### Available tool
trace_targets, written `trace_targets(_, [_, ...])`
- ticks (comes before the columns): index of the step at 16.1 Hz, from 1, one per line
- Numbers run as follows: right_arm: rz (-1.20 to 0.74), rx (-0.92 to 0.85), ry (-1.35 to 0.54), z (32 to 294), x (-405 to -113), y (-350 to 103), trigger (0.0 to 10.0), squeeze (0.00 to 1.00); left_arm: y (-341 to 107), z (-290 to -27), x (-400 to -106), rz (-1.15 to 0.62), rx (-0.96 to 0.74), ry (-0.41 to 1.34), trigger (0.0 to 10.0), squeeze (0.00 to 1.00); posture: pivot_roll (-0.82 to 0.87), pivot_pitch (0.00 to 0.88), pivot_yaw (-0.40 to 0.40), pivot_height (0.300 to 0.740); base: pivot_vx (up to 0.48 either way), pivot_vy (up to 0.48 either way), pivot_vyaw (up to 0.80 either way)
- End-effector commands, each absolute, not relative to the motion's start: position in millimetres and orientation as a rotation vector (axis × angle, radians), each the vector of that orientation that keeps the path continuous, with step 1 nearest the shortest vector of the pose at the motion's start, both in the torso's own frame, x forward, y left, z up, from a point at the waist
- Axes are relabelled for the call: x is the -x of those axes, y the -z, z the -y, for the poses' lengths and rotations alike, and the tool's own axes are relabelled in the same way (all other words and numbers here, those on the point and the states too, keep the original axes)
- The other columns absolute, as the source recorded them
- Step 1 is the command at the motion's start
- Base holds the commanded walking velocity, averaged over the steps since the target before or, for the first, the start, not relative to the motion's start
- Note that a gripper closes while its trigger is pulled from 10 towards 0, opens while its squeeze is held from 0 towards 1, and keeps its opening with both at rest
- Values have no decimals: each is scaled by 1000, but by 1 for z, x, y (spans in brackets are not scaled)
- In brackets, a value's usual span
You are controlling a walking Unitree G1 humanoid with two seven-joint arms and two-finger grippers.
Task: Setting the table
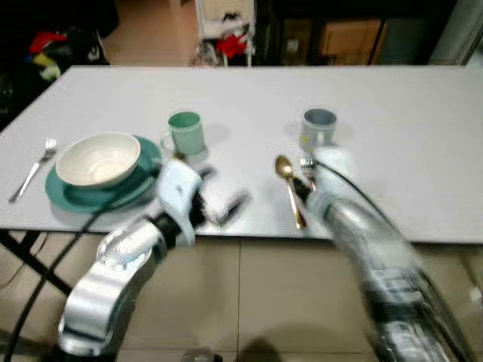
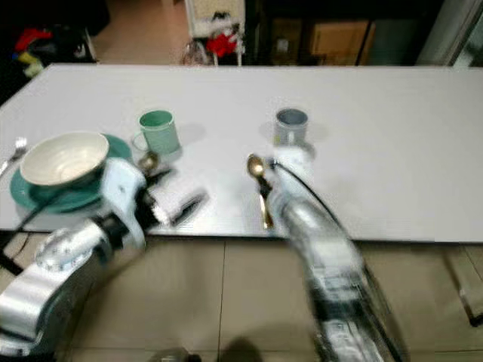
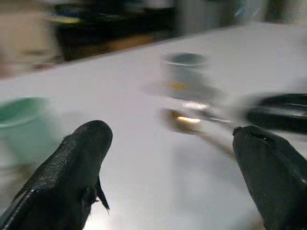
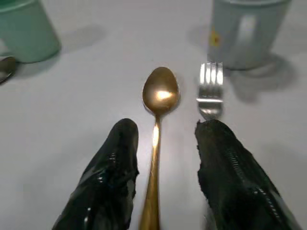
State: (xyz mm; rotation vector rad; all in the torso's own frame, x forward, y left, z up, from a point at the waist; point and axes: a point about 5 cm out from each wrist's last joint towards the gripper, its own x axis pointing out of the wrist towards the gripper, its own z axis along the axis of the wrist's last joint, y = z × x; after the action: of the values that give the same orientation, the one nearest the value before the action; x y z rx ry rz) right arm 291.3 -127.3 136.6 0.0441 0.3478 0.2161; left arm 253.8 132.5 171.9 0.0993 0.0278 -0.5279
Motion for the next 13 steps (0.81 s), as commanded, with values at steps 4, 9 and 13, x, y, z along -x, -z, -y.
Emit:
trace_targets(4, [-162,11,-230,151,-241,-160,10000,1000,-163,-163,-246,-61,-154,217,10000,0,48,0,78,740,0,0,800])
trace_targets(9, [-162,-19,-198,152,-245,-159,10000,1000,-154,-163,-254,-86,-180,101,10000,0,69,0,43,740,0,0,800])
trace_targets(13, [-120,12,-214,149,-244,-161,10000,1000,-158,-158,-256,-51,-186,142,10000,0,66,0,47,740,0,0,800])
